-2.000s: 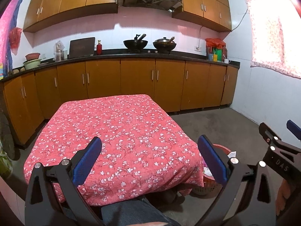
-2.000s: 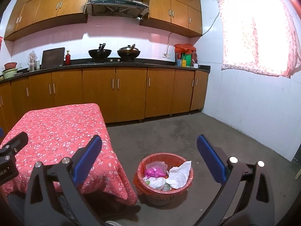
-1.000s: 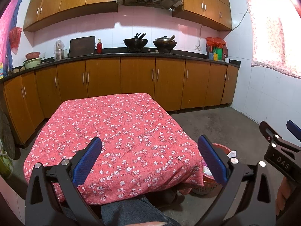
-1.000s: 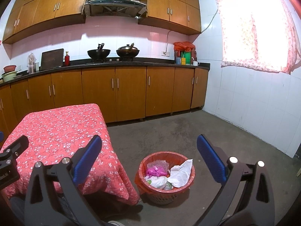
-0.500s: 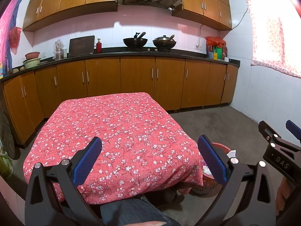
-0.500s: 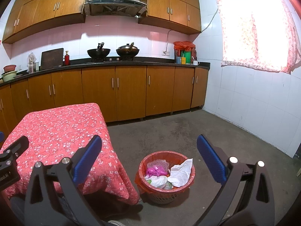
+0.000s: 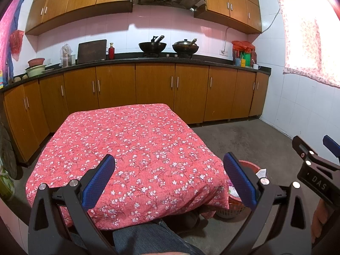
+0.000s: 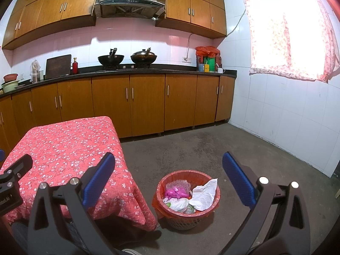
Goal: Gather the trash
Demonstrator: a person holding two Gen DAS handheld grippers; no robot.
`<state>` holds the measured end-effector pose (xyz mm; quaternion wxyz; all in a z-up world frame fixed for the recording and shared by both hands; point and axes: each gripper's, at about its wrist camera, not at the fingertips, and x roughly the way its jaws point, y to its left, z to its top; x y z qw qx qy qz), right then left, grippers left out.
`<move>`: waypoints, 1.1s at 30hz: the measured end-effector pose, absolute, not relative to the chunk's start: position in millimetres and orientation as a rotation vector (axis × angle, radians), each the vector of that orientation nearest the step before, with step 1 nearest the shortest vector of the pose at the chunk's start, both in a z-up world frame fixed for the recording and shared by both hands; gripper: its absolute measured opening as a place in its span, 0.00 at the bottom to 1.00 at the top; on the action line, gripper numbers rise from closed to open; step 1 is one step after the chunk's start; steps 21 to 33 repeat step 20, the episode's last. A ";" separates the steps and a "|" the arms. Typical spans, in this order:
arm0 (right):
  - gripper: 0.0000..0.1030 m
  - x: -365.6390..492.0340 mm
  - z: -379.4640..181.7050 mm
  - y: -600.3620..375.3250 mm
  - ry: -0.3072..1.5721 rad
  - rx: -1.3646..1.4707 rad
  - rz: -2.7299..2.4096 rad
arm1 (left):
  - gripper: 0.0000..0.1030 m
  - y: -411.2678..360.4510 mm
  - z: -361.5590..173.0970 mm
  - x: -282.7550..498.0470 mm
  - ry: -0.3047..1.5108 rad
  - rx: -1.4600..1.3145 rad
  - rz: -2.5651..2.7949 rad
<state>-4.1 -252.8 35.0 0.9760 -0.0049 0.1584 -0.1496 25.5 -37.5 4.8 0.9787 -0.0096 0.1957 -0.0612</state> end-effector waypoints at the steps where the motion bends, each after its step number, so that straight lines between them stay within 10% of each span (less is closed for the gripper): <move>1: 0.96 -4.1 35.0 -252.8 0.320 -0.009 -0.302 | 0.98 -37.5 4.8 25.7 0.395 -0.020 -0.123; 33: 0.96 -4.3 34.8 -253.1 0.319 -0.008 -0.302 | 0.98 -37.1 -1.1 26.5 0.398 -0.019 -0.134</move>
